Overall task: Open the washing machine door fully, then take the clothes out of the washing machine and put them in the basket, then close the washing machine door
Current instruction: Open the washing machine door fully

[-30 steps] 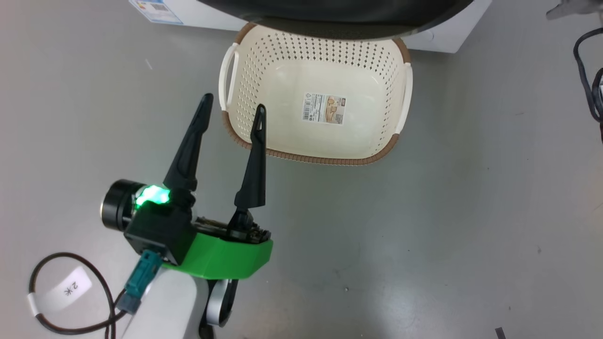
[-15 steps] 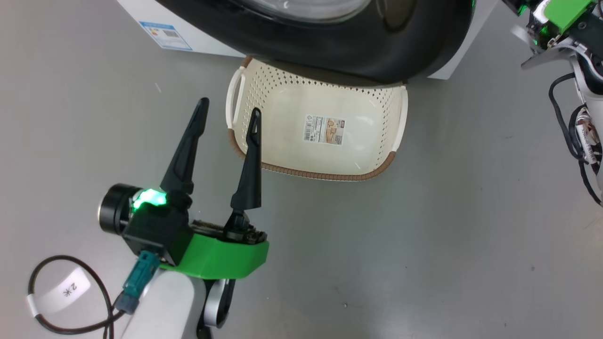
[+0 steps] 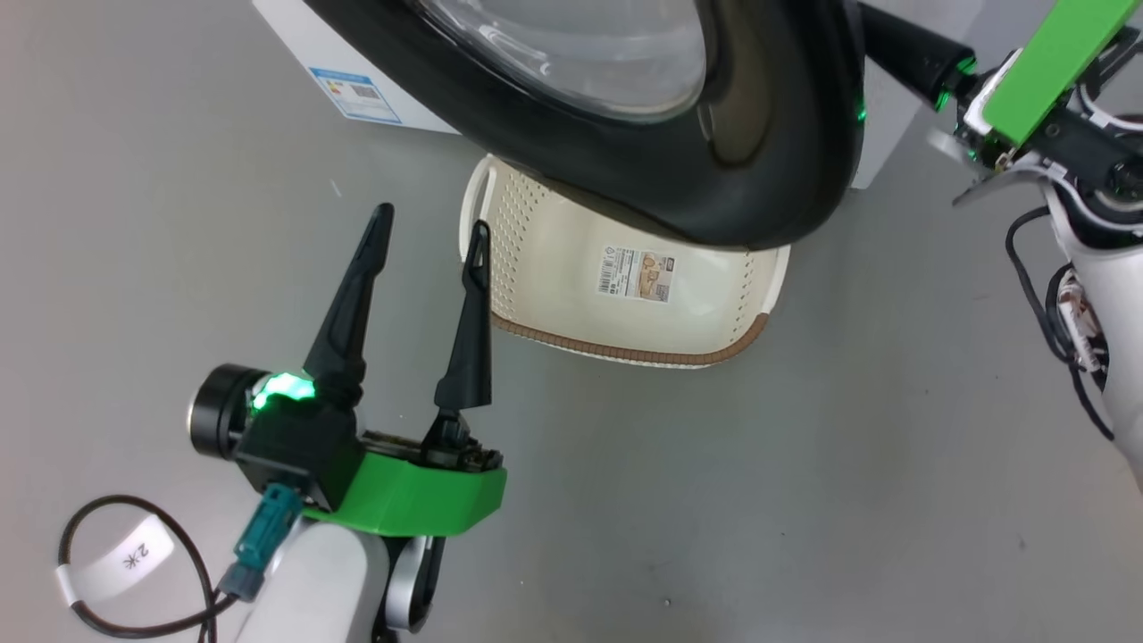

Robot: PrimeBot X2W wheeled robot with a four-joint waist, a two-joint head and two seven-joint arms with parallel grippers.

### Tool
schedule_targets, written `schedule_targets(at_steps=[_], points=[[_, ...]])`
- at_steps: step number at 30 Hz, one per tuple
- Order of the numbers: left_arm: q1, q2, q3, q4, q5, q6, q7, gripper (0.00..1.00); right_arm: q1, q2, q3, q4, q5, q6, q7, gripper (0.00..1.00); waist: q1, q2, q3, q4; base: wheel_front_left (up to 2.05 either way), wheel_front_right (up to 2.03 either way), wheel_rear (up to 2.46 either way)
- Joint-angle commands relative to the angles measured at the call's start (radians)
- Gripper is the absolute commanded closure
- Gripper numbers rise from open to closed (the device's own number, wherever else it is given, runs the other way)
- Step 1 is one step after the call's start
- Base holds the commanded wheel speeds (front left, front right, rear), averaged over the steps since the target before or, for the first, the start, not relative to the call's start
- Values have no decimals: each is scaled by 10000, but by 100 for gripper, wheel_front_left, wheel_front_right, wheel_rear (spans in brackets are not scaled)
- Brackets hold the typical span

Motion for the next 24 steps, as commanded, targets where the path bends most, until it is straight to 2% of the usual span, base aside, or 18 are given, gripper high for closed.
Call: schedule_targets(at_steps=[1, 24], points=[[202, 177, 352, -193, -39, 104, -47, 0, 301, 152, 185, -418, 98, 77, 98, 100, 0, -1, -125, 127, 0, 0, 0], [738, 177, 504, -190, -221, 241, -47, 0, 2415, 94, 756, -2562, 10, 77, 797, 100, 0, -1, -1026, 825, 0, 0, 0]])
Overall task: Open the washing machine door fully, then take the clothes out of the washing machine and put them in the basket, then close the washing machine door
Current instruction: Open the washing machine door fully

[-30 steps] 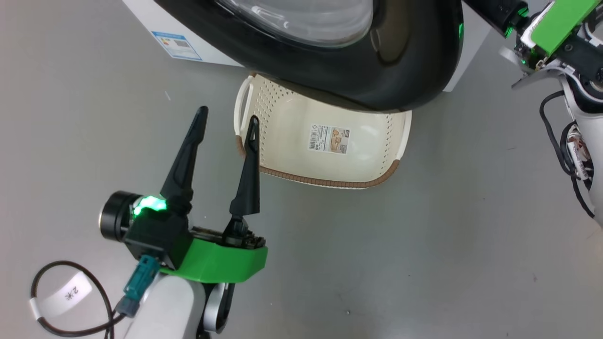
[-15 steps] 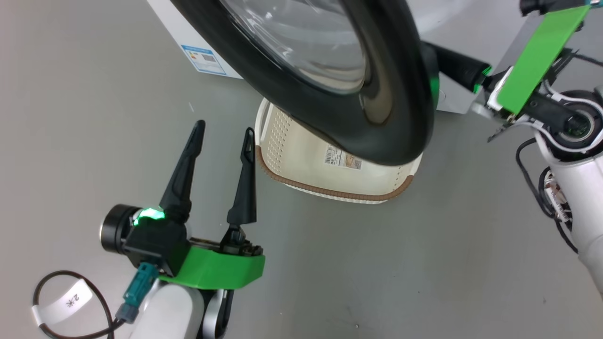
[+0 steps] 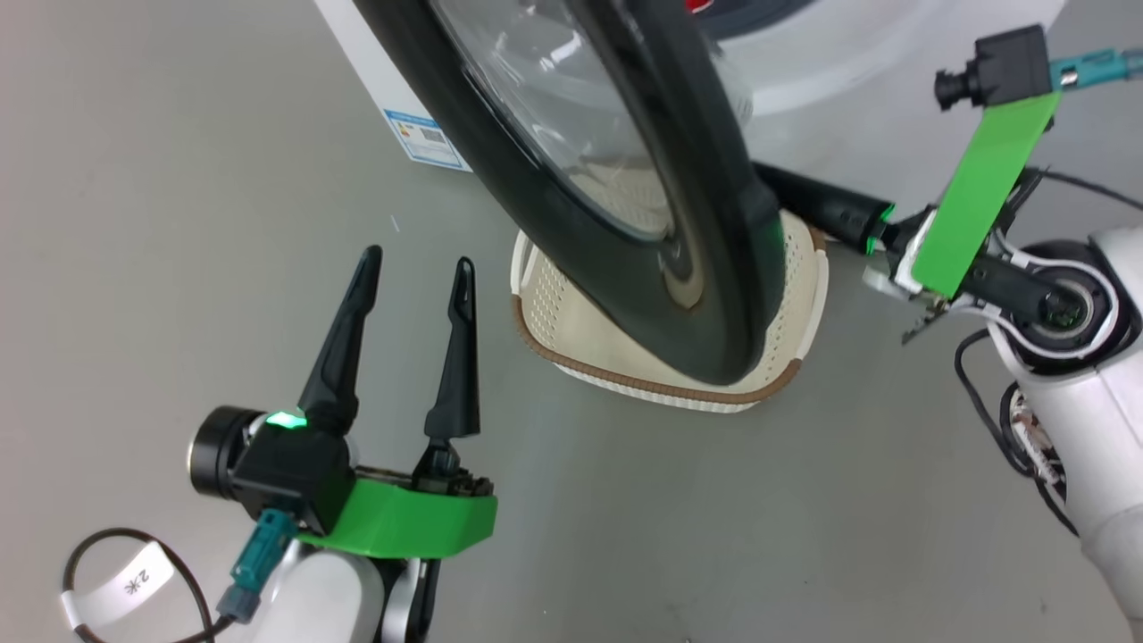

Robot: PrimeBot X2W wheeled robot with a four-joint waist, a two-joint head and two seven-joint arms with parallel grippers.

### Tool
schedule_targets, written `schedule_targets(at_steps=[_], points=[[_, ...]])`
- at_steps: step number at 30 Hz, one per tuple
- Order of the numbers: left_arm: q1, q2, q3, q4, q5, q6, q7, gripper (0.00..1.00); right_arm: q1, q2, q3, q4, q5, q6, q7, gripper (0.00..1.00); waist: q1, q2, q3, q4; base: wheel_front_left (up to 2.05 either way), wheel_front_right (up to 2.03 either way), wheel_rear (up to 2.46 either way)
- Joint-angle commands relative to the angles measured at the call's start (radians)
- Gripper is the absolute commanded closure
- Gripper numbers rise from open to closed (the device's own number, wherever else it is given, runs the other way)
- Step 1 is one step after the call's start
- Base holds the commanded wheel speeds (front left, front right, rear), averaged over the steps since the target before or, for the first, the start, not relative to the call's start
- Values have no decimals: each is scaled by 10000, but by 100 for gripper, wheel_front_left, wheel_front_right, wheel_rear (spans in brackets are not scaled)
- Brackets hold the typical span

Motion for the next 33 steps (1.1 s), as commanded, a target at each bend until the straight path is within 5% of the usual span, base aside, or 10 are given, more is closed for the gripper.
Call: schedule_targets(at_steps=[1, 33], points=[[118, 175, 369, -203, -49, 72, -47, 0, 296, 174, 210, -431, 39, 77, 112, 100, 0, 0, -126, 115, 0, 0, 0], [600, 175, 355, -205, -274, 136, -47, 0, 1487, 835, 324, -924, -170, 77, 625, 100, 0, 0, -704, 1449, 0, 0, 0]])
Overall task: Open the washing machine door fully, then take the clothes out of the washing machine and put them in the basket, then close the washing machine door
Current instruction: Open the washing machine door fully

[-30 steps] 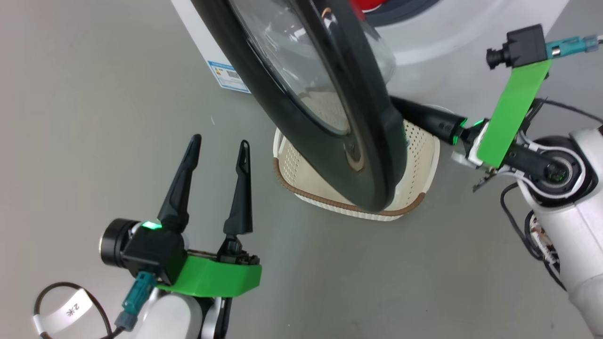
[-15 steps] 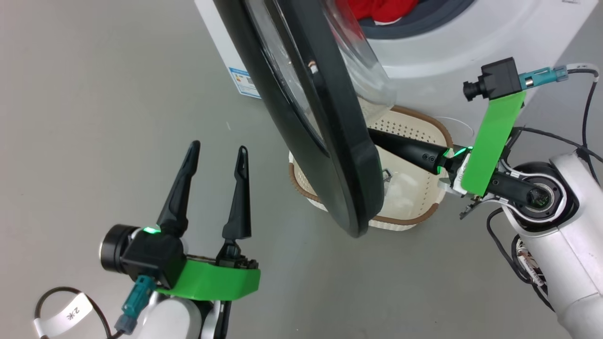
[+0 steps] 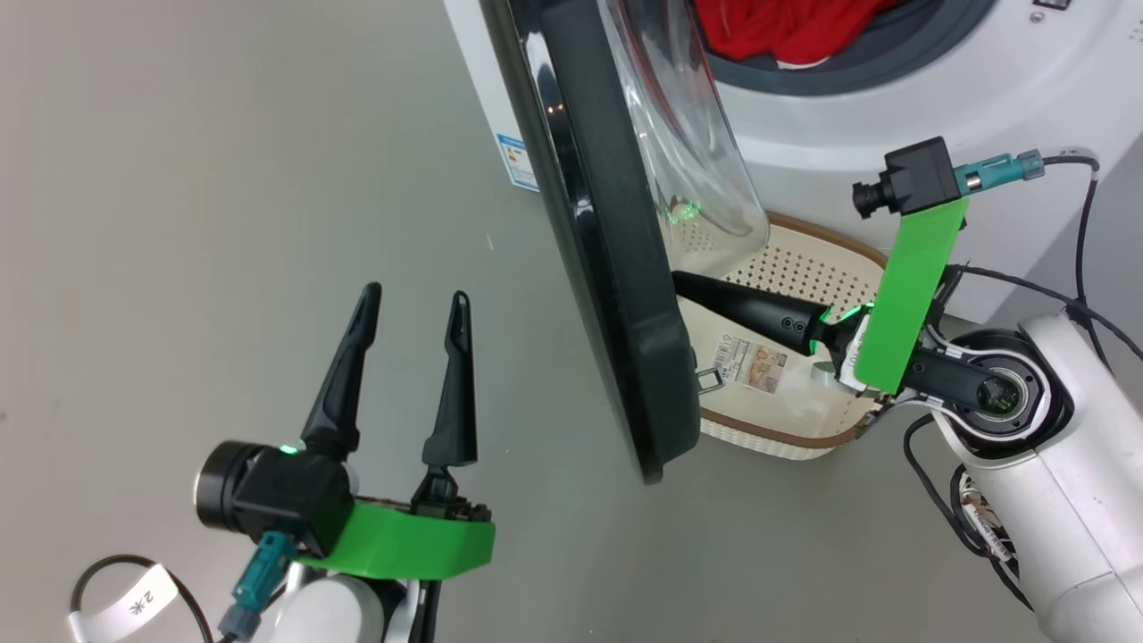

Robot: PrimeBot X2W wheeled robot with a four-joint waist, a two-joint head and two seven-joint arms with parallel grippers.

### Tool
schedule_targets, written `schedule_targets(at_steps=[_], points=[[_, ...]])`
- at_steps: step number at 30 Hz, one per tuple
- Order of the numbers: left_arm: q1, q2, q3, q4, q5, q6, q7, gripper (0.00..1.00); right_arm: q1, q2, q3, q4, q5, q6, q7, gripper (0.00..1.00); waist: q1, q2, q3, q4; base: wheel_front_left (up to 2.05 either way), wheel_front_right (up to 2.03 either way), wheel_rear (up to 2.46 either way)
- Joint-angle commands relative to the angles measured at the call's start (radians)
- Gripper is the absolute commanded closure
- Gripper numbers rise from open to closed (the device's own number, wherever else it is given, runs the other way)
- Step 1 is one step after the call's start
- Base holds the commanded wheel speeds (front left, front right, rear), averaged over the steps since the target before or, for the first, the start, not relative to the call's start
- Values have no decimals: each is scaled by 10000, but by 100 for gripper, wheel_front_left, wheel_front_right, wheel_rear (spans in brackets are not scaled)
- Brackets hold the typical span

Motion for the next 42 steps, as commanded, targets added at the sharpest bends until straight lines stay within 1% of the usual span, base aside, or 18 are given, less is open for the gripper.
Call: schedule_targets(at_steps=[1, 10, 23, 42], points=[[66, 175, 325, -219, -88, 68, -47, 0, 156, 296, 101, -289, -87, 77, 116, 100, 0, 0, -66, 191, 0, 0, 0], [235, 175, 318, -188, -164, 89, -47, 0, 349, 519, 52, -339, -180, 77, 317, 100, 0, 0, -249, 608, 0, 0, 0], [296, 175, 306, -131, -267, 119, -48, 0, 586, 881, -9, -296, -397, 77, 691, 100, 0, 0, -292, 937, 0, 0, 0], [526, 175, 441, -154, -304, 183, -48, 0, 734, 1325, -247, -165, -911, 77, 1056, 100, 0, 0, -414, 955, 0, 0, 0]])
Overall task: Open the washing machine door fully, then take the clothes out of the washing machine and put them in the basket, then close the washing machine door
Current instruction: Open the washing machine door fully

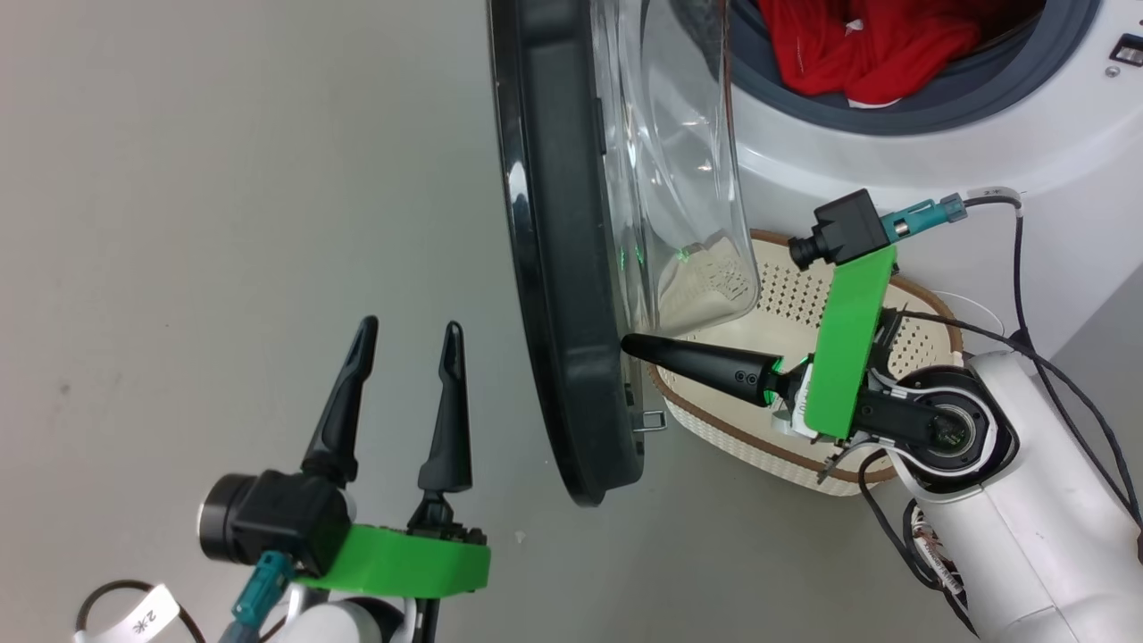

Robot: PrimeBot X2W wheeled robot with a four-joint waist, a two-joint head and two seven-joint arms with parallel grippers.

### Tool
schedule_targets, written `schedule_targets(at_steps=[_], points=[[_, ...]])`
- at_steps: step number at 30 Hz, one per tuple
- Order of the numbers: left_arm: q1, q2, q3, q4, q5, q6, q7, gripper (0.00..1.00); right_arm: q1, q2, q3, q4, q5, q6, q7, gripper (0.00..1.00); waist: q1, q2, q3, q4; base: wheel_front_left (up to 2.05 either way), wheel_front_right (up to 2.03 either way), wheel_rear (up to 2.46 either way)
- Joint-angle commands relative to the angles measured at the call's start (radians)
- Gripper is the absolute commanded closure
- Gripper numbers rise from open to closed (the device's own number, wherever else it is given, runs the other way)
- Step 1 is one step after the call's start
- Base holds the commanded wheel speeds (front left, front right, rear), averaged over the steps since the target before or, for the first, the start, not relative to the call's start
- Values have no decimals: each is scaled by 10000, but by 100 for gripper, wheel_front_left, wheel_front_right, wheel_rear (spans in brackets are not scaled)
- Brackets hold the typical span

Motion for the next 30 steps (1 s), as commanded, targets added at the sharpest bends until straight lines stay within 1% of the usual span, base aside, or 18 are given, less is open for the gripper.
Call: schedule_targets(at_steps=[1, 3, 7, 9, 11, 12, 13, 14, 23, 30], points=[[93, 171, 396, -242, -51, 86, -48, 0, 80, 261, 56, -291, -210, 77, -33, 100, 0, -1, -14, -4, 0, 0, 0], [125, 171, 403, -247, -63, 82, -48, 0, 126, 221, -14, -350, -518, 77, -190, 100, 0, -1, -30, -7, 0, 0, 0], [162, 171, 413, -250, -103, 53, -48, 0, 252, -25, -18, -661, -1586, 77, -699, 100, 0, -1, -43, -12, 0, 0, 0], [163, 171, 424, -230, -125, 25, -48, 0, 377, -84, -7, -825, -2081, 77, -984, 80, 0, -1, -48, -13, 0, 0, 0], [161, 171, 423, -208, -138, 6, -48, 0, 510, -129, -25, -1018, -2528, 77, -1269, 58, 0, -1, -49, -18, 0, 0, 0], [156, 171, 421, -196, -144, -6, -48, 0, 565, -203, 3, -1130, -2835, 77, -1416, 51, 0, -1, -49, -19, 0, 0, 0], [150, 171, 419, -185, -151, -18, -48, 0, 632, -277, 19, -1247, -3155, 77, -1609, 15, 0, -1, -55, -22, 0, 0, 0], [131, 171, 410, -178, -168, -34, -48, 0, 769, -405, 19, -1421, -3814, 77, -2022, 0, 0, -1, -52, -24, 0, 0, 0], [60, 171, 495, -287, -116, -98, -48, 0, 1230, -1192, 454, -2111, -7481, 77, -4284, 0, 0, -1, -69, -136, 0, 0, 0], [174, 171, 585, -399, 10, -109, -48, 0, 1809, -1139, 226, -2084, -9600, 77, -5825, 0, 0, -1, -204, -271, 0, 0, 0]])
